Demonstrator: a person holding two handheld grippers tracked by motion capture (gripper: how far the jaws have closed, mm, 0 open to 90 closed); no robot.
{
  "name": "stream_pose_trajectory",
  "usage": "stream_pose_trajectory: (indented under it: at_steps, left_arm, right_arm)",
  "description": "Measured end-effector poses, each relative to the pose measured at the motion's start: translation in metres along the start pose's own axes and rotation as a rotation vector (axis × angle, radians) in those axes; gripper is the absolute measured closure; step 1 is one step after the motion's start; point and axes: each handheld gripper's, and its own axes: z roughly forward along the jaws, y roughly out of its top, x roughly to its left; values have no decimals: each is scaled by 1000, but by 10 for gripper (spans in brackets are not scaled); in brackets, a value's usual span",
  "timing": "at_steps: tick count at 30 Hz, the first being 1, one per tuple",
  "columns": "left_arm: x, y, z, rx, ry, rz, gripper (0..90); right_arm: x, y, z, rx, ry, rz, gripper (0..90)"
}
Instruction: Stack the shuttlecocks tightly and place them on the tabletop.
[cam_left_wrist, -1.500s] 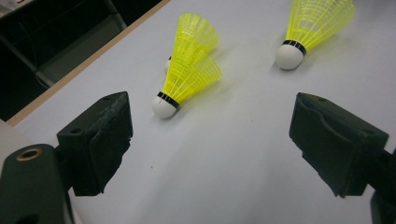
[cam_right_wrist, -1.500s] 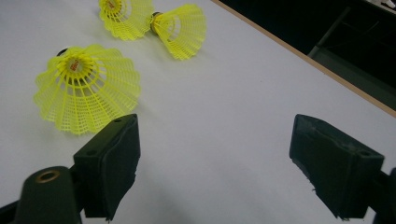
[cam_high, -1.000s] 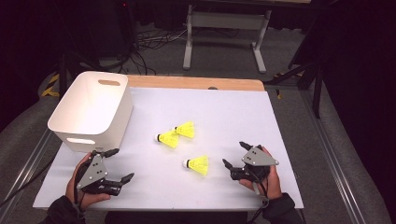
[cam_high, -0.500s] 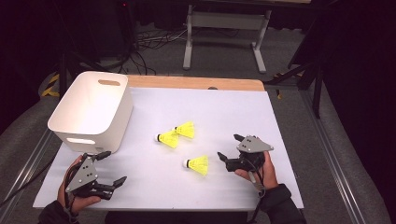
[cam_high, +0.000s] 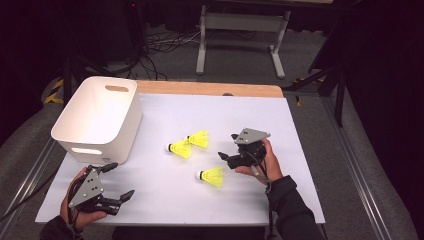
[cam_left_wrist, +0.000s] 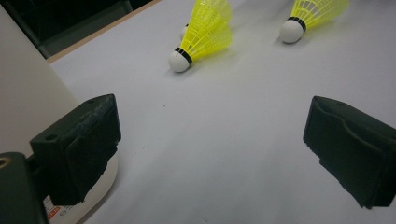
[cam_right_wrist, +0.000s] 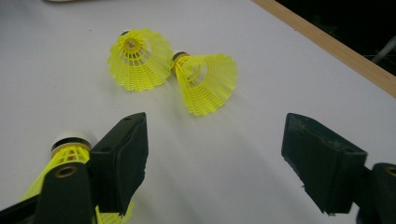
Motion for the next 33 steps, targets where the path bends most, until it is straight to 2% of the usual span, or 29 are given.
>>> stream_pose_trajectory:
  at_steps: [2, 7, 9, 11, 13, 16, 20, 26, 33]
  left_arm:
    - [0, 0, 0, 0, -1, 0, 48]
    - [0, 0, 0, 3, -6, 4, 55]
    - [0, 1, 0, 2, -5, 6, 55]
    - [0, 1, 0, -1, -5, 5, 55]
    - [0, 1, 0, -1, -6, 4, 55]
    - [0, 1, 0, 4, -6, 14, 57]
    - [0, 1, 0, 2, -4, 10, 61]
    - [1, 1, 0, -1, -10, 10, 60]
    - [1, 0, 0, 0, -18, 8, 60]
  right_arm:
    - [1, 7, 7, 23, 5, -23, 252]
    - [0, 19, 25, 69, 40, -39, 275]
    - [0, 22, 31, 77, 47, -39, 292]
    - [0, 25, 38, 89, 74, -32, 311]
    - [1, 26, 42, 103, 75, -37, 313]
    - [-1, 31, 58, 157, 92, -44, 347]
    - [-2, 32, 70, 204, 108, -45, 404]
    - [-1, 35, 88, 240, 136, -58, 506]
    - [1, 39, 101, 287, 130, -85, 671]
